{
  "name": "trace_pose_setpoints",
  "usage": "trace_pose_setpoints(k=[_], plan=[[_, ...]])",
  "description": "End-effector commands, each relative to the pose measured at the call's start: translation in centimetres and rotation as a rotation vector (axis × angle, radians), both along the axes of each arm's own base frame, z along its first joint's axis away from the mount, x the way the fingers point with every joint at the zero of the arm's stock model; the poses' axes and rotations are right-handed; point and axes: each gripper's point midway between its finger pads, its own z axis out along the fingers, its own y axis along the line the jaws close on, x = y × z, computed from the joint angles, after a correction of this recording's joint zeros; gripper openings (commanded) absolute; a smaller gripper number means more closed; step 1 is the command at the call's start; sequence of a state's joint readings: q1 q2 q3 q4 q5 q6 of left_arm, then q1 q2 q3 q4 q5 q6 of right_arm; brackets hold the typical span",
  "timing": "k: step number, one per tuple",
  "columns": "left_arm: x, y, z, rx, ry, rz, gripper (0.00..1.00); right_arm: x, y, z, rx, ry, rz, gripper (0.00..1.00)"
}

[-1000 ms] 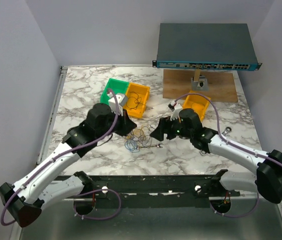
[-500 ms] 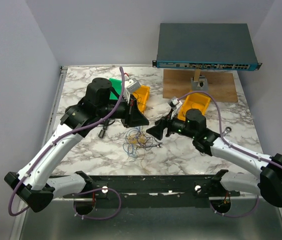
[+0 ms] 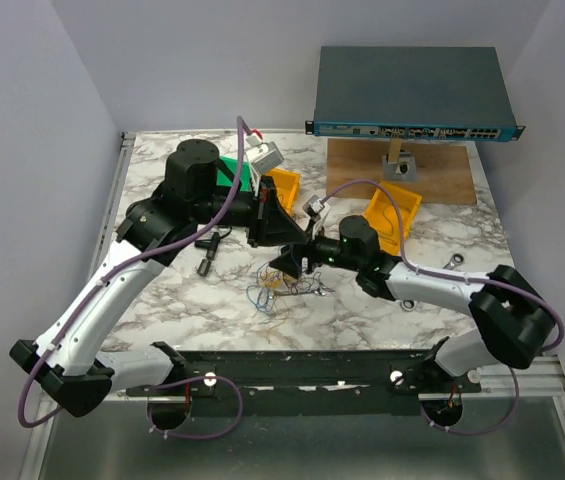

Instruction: Untangle the cables

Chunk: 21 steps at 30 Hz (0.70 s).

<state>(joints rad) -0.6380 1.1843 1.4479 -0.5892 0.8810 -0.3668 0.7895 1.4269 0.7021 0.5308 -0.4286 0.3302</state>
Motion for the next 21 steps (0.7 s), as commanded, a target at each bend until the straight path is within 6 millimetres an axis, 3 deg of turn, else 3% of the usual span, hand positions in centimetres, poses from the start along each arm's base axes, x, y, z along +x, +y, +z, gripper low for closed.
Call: trace_pose_setpoints(k=[1, 2, 5, 8, 10, 16, 19, 21], plan=[[0.5, 1.1, 5.6, -0.097, -0.181, 0.092, 0.00, 3.5, 0.0, -2.8, -0.001, 0.101, -0.205, 0.60], [0.9, 1.7, 6.6, -0.107, -0.230, 0.146, 0.00, 3.7, -0.4, -4.3, -0.019, 0.136, -0.237, 0.58], [1.7, 3.9, 9.3, -0.142, -0.366, 0.295, 0.00, 4.1, -2.6, -8.4, -0.080, 0.270, -0.394, 0.37], [2.9, 7.0, 11.0, -0.149, -0.462, 0.499, 0.00, 4.6, -7.3, -11.8, -0.162, 0.357, -0.656, 0.13], [4.0, 9.8, 11.3, -0.136, -0.488, 0.667, 0.00, 4.6, -10.7, -13.1, -0.218, 0.393, -0.813, 0.06], [7.3, 19.4, 9.8, -0.011, -0.487, 1.211, 0.00, 4.2, -17.6, -12.2, -0.294, 0.383, -1.091, 0.07], [7.6, 22.9, 9.1, 0.057, -0.485, 1.376, 0.00, 4.1, -21.1, -10.9, -0.305, 0.373, -1.262, 0.08], [7.7, 24.0, 8.9, 0.081, -0.491, 1.428, 0.00, 3.8, -22.9, -10.3, -0.302, 0.375, -1.337, 0.09]])
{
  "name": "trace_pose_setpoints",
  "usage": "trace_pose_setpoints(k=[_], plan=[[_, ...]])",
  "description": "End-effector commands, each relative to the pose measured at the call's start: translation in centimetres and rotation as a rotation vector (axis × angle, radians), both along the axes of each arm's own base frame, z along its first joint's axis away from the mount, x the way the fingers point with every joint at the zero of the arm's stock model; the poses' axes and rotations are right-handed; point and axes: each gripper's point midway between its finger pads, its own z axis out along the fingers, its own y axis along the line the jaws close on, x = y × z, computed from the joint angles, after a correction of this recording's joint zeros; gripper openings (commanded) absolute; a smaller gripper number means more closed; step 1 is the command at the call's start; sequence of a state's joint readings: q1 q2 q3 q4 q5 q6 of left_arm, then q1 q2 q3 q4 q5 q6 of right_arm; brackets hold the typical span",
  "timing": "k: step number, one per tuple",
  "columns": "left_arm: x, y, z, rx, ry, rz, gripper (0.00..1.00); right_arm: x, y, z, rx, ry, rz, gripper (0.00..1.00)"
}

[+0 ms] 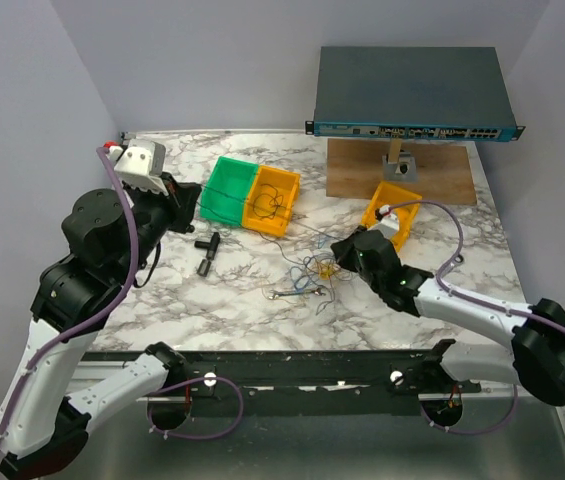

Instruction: Untangle the cables

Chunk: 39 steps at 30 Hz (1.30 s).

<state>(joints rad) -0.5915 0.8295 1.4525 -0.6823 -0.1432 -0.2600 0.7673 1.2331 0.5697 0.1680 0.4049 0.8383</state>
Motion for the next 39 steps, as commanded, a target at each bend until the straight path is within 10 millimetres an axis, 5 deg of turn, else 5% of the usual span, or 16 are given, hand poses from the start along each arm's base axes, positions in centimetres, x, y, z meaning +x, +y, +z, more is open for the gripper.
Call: trace_pose_setpoints(k=[1, 3, 6, 8, 9, 12, 14, 17, 21, 32, 36, 39], plan=[[1.0, 7.9, 3.0, -0.020, -0.113, 0.398, 0.00, -2.0, -10.2, -4.2, -0.259, 0.145, -0.349, 0.11], [1.2, 7.9, 2.8, -0.012, -0.112, 0.393, 0.00, -2.3, -10.8, -3.6, -0.248, 0.136, -0.367, 0.24], [1.7, 7.3, 2.3, 0.003, -0.095, 0.371, 0.00, -2.7, -11.5, -3.0, -0.234, 0.121, -0.380, 0.27], [2.1, 7.2, 1.9, 0.019, -0.073, 0.376, 0.00, -3.0, -12.1, -2.9, -0.231, 0.129, -0.404, 0.50], [2.3, 7.2, 1.9, 0.021, -0.066, 0.377, 0.00, -3.1, -12.4, -2.9, -0.228, 0.136, -0.416, 0.53], [2.7, 5.6, 1.6, 0.026, -0.060, 0.296, 0.00, -3.2, -12.2, -2.3, -0.232, 0.132, -0.384, 0.29], [2.7, 3.4, 1.4, 0.029, -0.068, 0.181, 0.00, -3.0, -11.5, -1.6, -0.230, 0.109, -0.329, 0.30], [2.8, 1.7, 1.2, 0.029, -0.065, 0.098, 0.00, -3.0, -6.4, 0.4, -0.221, 0.027, 0.032, 0.68], [2.6, 0.9, 1.1, 0.053, -0.068, 0.043, 0.00, -4.4, -1.4, 3.3, -0.150, -0.103, 0.365, 0.99], [2.2, 2.5, 1.4, 0.091, -0.085, 0.105, 0.00, -5.9, 4.6, 4.5, -0.173, -0.160, 0.703, 1.00], [1.9, 3.2, 2.0, 0.096, -0.101, 0.130, 0.00, -4.5, 4.3, 4.1, -0.224, -0.099, 0.616, 1.00], [2.0, 4.5, 2.2, 0.104, -0.097, 0.200, 0.00, -2.6, 1.9, 4.9, -0.297, -0.056, 0.437, 1.00]])
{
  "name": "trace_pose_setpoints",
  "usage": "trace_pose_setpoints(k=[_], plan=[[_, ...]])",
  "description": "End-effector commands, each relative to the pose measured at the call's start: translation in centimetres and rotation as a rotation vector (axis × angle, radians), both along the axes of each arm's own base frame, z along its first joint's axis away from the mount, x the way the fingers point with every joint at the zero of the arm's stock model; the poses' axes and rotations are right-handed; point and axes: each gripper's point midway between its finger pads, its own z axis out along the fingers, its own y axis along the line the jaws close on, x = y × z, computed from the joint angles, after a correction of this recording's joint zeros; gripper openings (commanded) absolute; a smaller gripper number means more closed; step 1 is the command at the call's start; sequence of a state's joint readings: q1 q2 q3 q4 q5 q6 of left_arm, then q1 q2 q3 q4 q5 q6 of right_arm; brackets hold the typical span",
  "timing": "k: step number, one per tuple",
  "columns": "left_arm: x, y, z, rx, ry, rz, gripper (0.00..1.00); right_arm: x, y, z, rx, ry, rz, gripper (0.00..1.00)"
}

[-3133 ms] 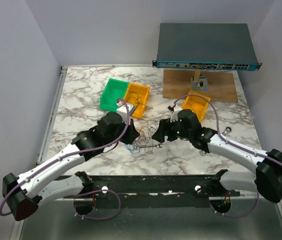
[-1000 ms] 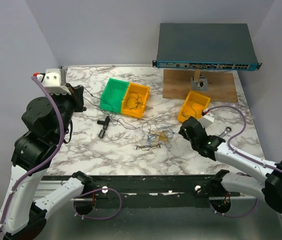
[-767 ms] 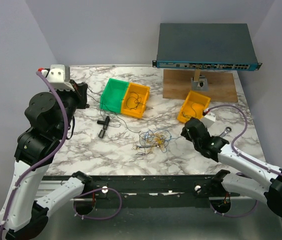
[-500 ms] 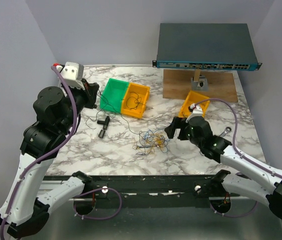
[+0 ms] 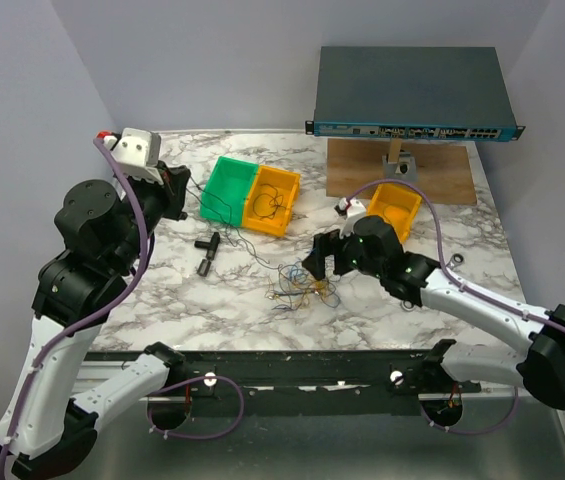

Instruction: Untangle the cables

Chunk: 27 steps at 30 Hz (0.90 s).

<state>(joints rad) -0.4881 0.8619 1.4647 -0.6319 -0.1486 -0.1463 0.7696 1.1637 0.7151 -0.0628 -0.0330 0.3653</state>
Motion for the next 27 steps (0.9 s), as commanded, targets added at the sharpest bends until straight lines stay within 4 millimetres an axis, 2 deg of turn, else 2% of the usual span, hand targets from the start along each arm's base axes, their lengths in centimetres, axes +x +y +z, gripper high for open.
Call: trace_pose_setpoints(k=[1, 6, 9, 11, 14, 17, 21, 27], plan=[[-0.4, 2.7, 1.3, 0.016, -0.029, 0.119, 0.00, 2.6, -2.6, 2.6, -0.075, -0.042, -0.203, 1.00], [-0.1, 4.6, 0.4, 0.025, -0.020, 0.226, 0.00, 2.1, -3.8, 7.4, -0.030, -0.087, -0.238, 1.00], [-0.1, 4.2, 0.1, 0.020, -0.021, 0.205, 0.00, 1.3, -3.7, 9.2, -0.001, -0.095, -0.204, 1.00], [-0.2, 3.5, 0.0, 0.016, -0.025, 0.166, 0.00, 0.2, -2.4, 9.2, 0.016, -0.091, -0.095, 1.00], [-0.2, 3.0, -0.1, 0.019, -0.018, 0.141, 0.00, -2.1, 0.3, 8.1, 0.048, -0.052, 0.125, 1.00], [-0.1, 2.9, -0.1, 0.024, -0.015, 0.139, 0.00, -4.2, 2.6, 5.4, 0.061, 0.034, 0.304, 1.00], [-0.2, 2.9, 0.0, 0.022, -0.018, 0.136, 0.00, -3.5, 3.9, 0.9, 0.008, 0.079, 0.298, 1.00], [-0.3, 3.2, 0.1, 0.027, -0.022, 0.145, 0.00, -3.3, 6.7, -2.0, -0.016, 0.053, 0.338, 1.00]])
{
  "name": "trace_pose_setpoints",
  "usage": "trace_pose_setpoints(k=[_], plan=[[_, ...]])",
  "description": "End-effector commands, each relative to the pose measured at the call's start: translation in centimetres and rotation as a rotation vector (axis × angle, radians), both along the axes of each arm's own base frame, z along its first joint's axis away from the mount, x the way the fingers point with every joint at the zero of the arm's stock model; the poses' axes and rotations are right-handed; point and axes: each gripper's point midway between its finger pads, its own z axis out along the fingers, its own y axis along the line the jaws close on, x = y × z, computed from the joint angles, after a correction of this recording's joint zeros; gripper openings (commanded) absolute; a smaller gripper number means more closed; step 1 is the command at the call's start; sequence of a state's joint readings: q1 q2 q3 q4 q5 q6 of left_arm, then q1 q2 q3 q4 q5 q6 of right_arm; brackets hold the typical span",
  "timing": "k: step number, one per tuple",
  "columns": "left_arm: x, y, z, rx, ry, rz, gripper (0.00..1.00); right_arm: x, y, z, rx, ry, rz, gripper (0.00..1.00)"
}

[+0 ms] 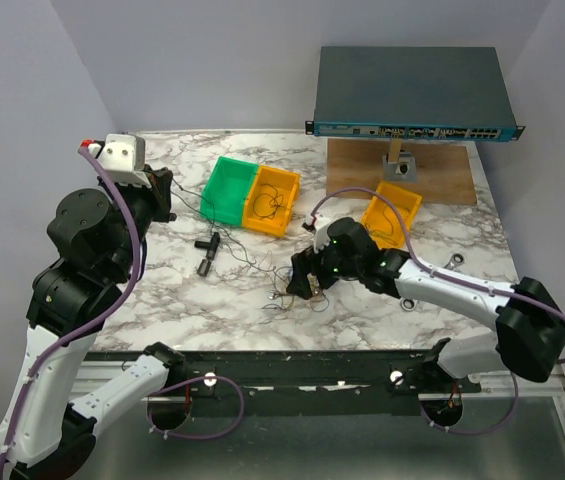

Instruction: Untangle the cables

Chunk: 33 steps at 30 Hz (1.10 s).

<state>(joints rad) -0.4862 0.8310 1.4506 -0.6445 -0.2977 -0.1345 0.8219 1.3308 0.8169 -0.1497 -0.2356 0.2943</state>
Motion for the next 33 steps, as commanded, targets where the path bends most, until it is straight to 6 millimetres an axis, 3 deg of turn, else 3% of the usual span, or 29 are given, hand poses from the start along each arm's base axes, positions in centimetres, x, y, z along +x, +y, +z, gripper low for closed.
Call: trace_pose_setpoints(k=[1, 4, 8, 10, 13, 14, 17, 21, 27, 29, 33], plan=[[-0.3, 0.2, 0.2, 0.017, -0.013, -0.002, 0.00, 0.5, 3.4, 0.0, 0.053, -0.086, 0.072, 0.99], [-0.4, 0.5, 0.5, 0.020, -0.018, 0.007, 0.00, 1.4, 3.7, -2.2, -0.020, -0.090, 0.033, 0.93], [-0.4, 1.2, 0.9, 0.037, -0.028, 0.039, 0.00, 1.6, 3.0, -4.9, -0.087, -0.059, -0.001, 0.70], [-0.4, 1.9, 1.1, 0.057, -0.035, 0.073, 0.00, 1.0, 2.4, -5.3, -0.092, -0.045, -0.004, 0.60], [-0.5, 4.2, 1.8, 0.094, -0.056, 0.182, 0.00, 0.4, 0.3, -5.9, -0.116, -0.040, -0.067, 0.42], [-0.5, 4.9, 2.0, 0.102, -0.060, 0.219, 0.00, 0.5, -0.4, -5.7, -0.118, -0.048, -0.106, 0.32], [-1.1, 6.8, 2.6, 0.103, -0.072, 0.311, 0.00, 1.0, -4.3, -5.8, -0.198, -0.063, -0.280, 0.11], [-1.3, 8.3, 2.3, 0.125, -0.063, 0.391, 0.00, 2.3, -9.7, -3.9, -0.258, -0.123, -0.585, 0.01], [-0.6, 8.9, 1.5, 0.137, -0.032, 0.444, 0.00, 3.1, -16.2, 0.2, -0.223, -0.228, -0.931, 0.01], [-0.3, 8.2, 1.3, 0.131, -0.026, 0.408, 0.00, 3.0, -16.7, 1.2, -0.183, -0.244, -0.955, 0.01], [0.5, 4.2, 0.6, 0.082, -0.018, 0.200, 0.00, 2.9, -15.8, 2.5, -0.129, -0.257, -0.888, 0.01]])
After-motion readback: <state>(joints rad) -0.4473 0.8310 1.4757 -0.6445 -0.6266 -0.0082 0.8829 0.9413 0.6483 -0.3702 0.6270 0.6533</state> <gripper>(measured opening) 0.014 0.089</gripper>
